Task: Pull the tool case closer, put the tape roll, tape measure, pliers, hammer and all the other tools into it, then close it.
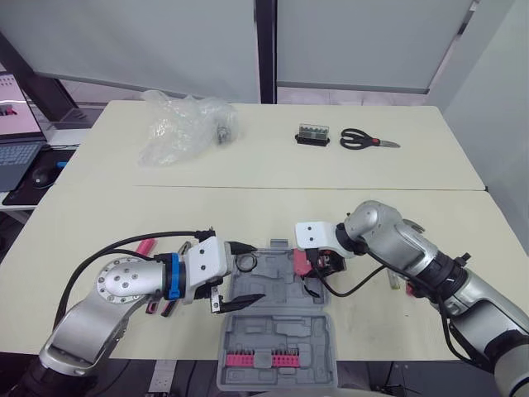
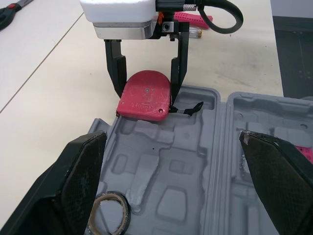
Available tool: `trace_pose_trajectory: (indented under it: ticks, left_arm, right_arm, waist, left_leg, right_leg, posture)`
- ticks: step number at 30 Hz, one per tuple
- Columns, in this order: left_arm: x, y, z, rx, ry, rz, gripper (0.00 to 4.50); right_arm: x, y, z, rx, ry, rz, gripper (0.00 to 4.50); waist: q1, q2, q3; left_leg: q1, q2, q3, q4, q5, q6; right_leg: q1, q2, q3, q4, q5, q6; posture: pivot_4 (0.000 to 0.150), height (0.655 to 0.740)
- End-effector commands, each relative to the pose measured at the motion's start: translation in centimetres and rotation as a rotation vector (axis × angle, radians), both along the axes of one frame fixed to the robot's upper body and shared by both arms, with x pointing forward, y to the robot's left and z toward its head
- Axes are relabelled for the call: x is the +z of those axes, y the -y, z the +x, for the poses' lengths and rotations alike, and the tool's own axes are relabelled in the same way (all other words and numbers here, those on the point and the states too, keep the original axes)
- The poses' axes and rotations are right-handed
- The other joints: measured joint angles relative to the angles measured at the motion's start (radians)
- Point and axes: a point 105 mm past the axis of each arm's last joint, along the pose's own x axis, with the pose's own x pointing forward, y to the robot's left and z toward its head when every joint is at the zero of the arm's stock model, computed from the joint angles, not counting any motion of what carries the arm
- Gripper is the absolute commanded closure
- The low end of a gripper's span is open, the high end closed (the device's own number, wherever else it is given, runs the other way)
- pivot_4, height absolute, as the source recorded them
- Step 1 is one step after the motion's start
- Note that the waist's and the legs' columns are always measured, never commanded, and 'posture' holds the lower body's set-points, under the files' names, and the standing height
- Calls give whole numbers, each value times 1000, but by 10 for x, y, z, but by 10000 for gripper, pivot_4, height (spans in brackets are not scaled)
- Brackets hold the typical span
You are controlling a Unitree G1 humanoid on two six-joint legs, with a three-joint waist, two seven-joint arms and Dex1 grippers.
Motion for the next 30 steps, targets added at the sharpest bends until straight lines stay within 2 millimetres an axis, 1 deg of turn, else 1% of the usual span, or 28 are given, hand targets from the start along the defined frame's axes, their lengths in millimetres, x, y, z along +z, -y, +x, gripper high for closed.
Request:
trace_pose_trajectory:
  ticks: [1, 2, 8, 12, 15, 21, 30]
  left_arm:
    - [8, 4, -3, -23, 34, -10, 0]
    - [8, 4, -3, -22, 33, -10, 0]
    - [7, 2, -3, -15, 26, -13, 0]
    - [6, -1, -3, -3, 23, -15, 0]
    - [6, -4, -3, 9, 20, -16, 0]
    - [5, -9, -1, 20, 17, -14, 0]
    - [4, -13, 0, 26, 16, -19, 0]
  right_arm:
    - [12, -4, 2, 28, 44, 15, 3774]
    - [13, -4, 2, 31, 47, 16, 464]
    - [23, -2, 2, 39, 73, 38, 464]
    - [33, 3, -7, 58, 61, 85, 464]
    - [37, 4, -9, 68, 79, 146, 464]
    - [32, 13, -12, 80, 100, 211, 464]
    - [29, 6, -16, 60, 93, 271, 464]
  waist:
    - [0, 0, 0]
    - [0, 0, 0]
    - [0, 0, 0]
    - [0, 0, 0]
    - [0, 0, 0]
    - [0, 0, 0]
    - [-1, 0, 0]
  left_leg:
    - [0, 0, 0, 0, 0, 0]
    - [0, 0, 0, 0, 0, 0]
    - [0, 0, 0, 0, 0, 0]
    - [0, 0, 0, 0, 0, 0]
    - [0, 0, 0, 0, 0, 0]
    - [0, 0, 0, 0, 0, 0]
    - [0, 0, 0, 0, 0, 0]
  right_leg:
    - [0, 0, 0, 0, 0, 0]
    - [0, 0, 0, 0, 0, 0]
    - [0, 0, 0, 0, 0, 0]
    - [0, 0, 0, 0, 0, 0]
    - [0, 0, 0, 0, 0, 0]
    - [0, 0, 0, 0, 0, 0]
    - [0, 0, 0, 0, 0, 0]
  posture:
    - [1500, 7400]
    - [1500, 7400]
    - [1500, 7400]
    - [1500, 7400]
    - [1500, 7400]
    - [1500, 7400]
    - [1500, 7400]
